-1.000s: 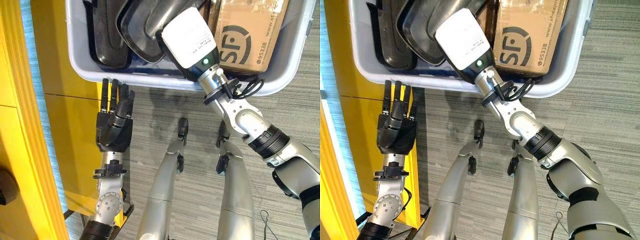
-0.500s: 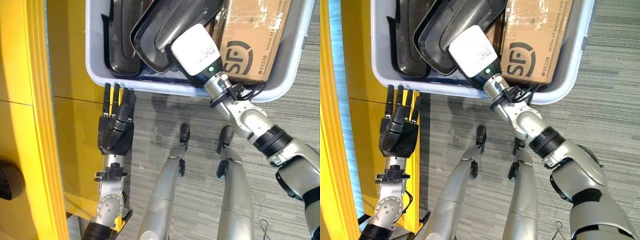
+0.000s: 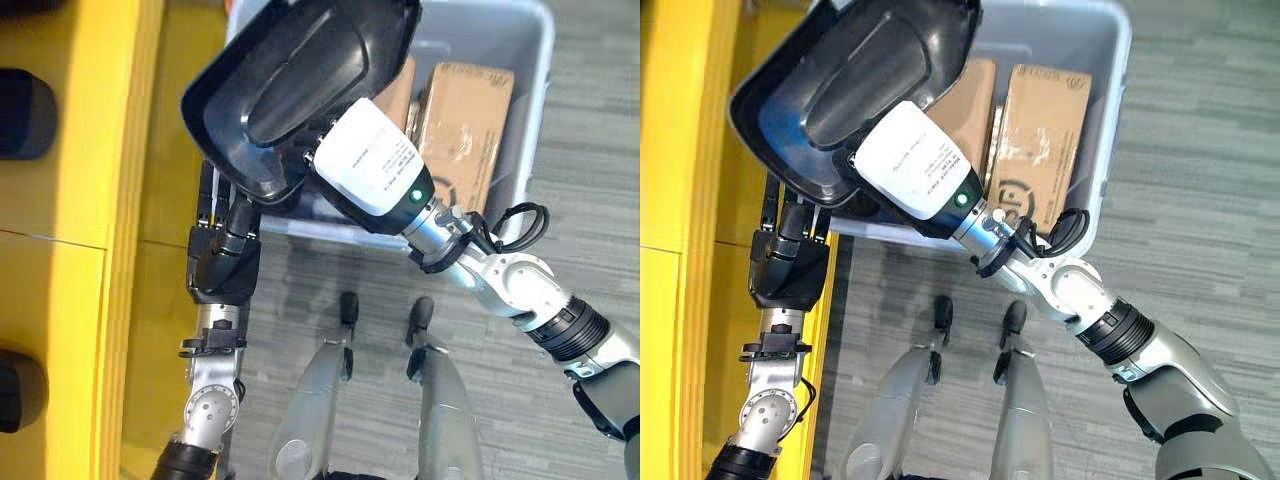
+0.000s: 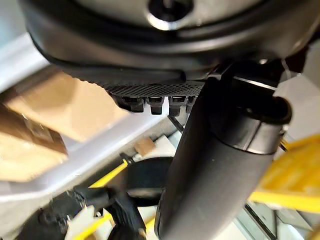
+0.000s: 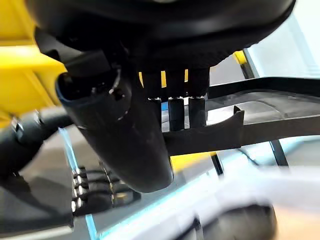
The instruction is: Move parts from the plastic box to the shelf.
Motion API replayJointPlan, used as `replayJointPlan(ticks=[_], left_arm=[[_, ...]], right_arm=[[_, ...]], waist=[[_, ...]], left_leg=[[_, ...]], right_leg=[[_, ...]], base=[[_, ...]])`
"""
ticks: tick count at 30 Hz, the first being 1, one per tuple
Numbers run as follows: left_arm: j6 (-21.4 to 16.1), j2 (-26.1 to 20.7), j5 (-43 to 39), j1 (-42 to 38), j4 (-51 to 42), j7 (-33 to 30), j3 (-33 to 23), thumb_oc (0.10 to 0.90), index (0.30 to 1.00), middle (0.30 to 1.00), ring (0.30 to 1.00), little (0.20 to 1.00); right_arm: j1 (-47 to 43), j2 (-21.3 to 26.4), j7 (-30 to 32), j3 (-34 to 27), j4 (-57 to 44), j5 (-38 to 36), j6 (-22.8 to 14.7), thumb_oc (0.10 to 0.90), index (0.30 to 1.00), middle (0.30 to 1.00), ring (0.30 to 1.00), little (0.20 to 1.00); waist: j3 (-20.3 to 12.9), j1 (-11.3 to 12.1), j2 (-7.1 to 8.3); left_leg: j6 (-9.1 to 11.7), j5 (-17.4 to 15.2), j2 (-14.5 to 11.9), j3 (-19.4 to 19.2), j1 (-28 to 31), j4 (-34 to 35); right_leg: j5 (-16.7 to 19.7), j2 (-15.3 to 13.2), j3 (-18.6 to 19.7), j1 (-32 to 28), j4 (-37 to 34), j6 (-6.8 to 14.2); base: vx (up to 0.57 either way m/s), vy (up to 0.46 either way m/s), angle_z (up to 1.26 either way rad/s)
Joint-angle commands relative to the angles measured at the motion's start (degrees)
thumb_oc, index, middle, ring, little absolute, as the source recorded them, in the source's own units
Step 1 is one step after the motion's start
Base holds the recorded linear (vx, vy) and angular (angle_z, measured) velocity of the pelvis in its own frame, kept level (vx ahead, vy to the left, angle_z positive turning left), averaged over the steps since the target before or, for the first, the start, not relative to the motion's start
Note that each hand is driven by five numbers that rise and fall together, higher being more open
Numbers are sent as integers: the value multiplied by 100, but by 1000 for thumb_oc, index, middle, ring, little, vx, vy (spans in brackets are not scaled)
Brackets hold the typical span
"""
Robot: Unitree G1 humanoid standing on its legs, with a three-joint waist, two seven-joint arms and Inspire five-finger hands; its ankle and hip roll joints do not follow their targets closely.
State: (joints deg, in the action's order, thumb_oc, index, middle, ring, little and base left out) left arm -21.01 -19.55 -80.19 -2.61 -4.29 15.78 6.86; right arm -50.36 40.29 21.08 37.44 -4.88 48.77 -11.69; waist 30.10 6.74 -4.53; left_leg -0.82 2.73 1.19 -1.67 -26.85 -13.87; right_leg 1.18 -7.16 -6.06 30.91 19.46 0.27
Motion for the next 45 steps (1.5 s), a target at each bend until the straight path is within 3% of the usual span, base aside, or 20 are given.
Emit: replayJointPlan(ticks=[1, 10, 13, 16, 20, 21, 25, 27, 29, 31, 36, 41, 45], left_arm=[[17, -212, 353, 107, -479, 283, -303, 900, 1000, 1000, 1000, 1000], [368, -37, 461, 236, -240, 217, -345, 900, 1000, 1000, 1000, 1000], [659, 39, 831, 285, -128, 134, -249, 900, 1000, 1000, 1000, 1000], [920, 38, 1179, 280, 36, 289, -51, 900, 1000, 1000, 1000, 1000], [1105, 43, 1371, 413, 52, 393, -45, 900, 1000, 1000, 1000, 1000], [1168, 26, 1427, 480, 21, 576, -13, 900, 1000, 1000, 1000, 1000], [1251, -116, 1708, 579, -148, 971, 66, 900, 1000, 1000, 1000, 1000], [1168, -193, 2116, 547, -144, 1403, 199, 900, 1000, 1000, 1000, 1000], [1041, -245, 2222, 472, -154, 1476, 285, 900, 1000, 1000, 1000, 1000], [621, -349, 2150, 255, -220, 1236, 399, 900, 1000, 1000, 1000, 1000], [180, -381, 2274, 61, -307, 791, 301, 900, 1000, 1000, 1000, 1000], [-5, -648, 2559, 183, -588, 499, -26, 900, 1000, 1000, 1000, 1000], [-85, -872, 3152, 307, -987, 371, -349, 900, 1000, 1000, 1000, 1000]], right_arm=[[-408, -205, 220, -594, -1416, -452, -336, 400, 300, 300, 300, 300], [116, -229, 282, -817, -1479, -778, -302, 400, 300, 300, 300, 300], [380, -377, 157, -914, -1532, -968, -138, 400, 300, 300, 300, 300], [599, -502, -41, -882, -1580, -1067, 133, 400, 300, 300, 300, 300], [840, -437, -66, -843, -1688, -1220, 38, 400, 300, 300, 300, 300], [929, -446, -105, -836, -1730, -1290, -18, 400, 300, 300, 300, 300], [1040, -399, -50, -863, -1651, -1499, -126, 400, 300, 300, 300, 300], [1249, -339, 24, -992, -1600, -1559, -150, 400, 300, 300, 300, 300], [1346, -282, 68, -1075, -1553, -1581, -212, 400, 300, 300, 300, 300], [1524, -76, 163, -1217, -1394, -1703, -386, 400, 300, 300, 300, 300], [1835, 67, 210, -1417, -1349, -1801, -543, 400, 300, 300, 300, 300], [2451, 41, 292, -1835, -1364, -1859, -764, 400, 300, 300, 300, 300], [2961, -172, 422, -2111, -1408, -1817, -636, 400, 300, 300, 300, 300]], waist=[[-168, -52, 123], [-819, -109, 282], [-1093, -178, 327], [-1350, -257, 319], [-1446, -242, 275], [-1460, -242, 235], [-1471, -227, 162], [-1524, -343, 120], [-1564, -422, 106], [-1661, -619, 120], [-1740, -857, 142], [-1831, -817, 175], [-1971, -551, 320]], left_leg=[[38, -603, -208, 192, 539, -16], [39, -659, -194, 184, 1367, 528], [-15, -624, -170, 411, 1705, 763], [20, -535, -182, 746, 1942, 1036], [72, -473, -230, 925, 1981, 1007], [100, -385, -284, 1010, 1991, 1061], [199, -143, -434, 1029, 2021, 1259], [313, -37, -645, 574, 1984, 1235], [336, -69, -730, 371, 2006, 1142], [330, -332, -856, -72, 2156, 634], [392, -291, -1157, -500, 2569, -30], [224, -839, -831, -518, 3052, 618], [38, -998, -390, -332, 3109, 984]], right_leg=[[-243, -232, 127, -1104, -849, 369], [-82, -156, 276, -1985, -1556, 421], [-114, -87, 618, -2233, -1493, 459], [-292, 194, 928, -2439, -1411, 369], [-522, 314, 835, -2542, -1205, 235], [-706, 408, 781, -2528, -979, 121], [-883, 483, 651, -2607, -790, 1], [-884, 350, 450, -2727, -817, 9], [-878, 267, 383, -2761, -829, 19], [-826, -11, 308, -2759, -780, 51], [-726, -273, 177, -2806, -717, 105], [-362, -546, 76, -2987, -1040, 486], [305, -799, -70, -3218, -1840, 864]], base=[[91, -7, -11], [121, -7, -12], [176, -135, 0], [170, -235, 51], [98, -167, 67], [52, -152, 26], [10, -61, 30], [-60, 12, 26], [-94, 81, 64], [-170, 252, 107], [-130, 315, 74], [-96, 388, 62], [-166, 444, 52]])
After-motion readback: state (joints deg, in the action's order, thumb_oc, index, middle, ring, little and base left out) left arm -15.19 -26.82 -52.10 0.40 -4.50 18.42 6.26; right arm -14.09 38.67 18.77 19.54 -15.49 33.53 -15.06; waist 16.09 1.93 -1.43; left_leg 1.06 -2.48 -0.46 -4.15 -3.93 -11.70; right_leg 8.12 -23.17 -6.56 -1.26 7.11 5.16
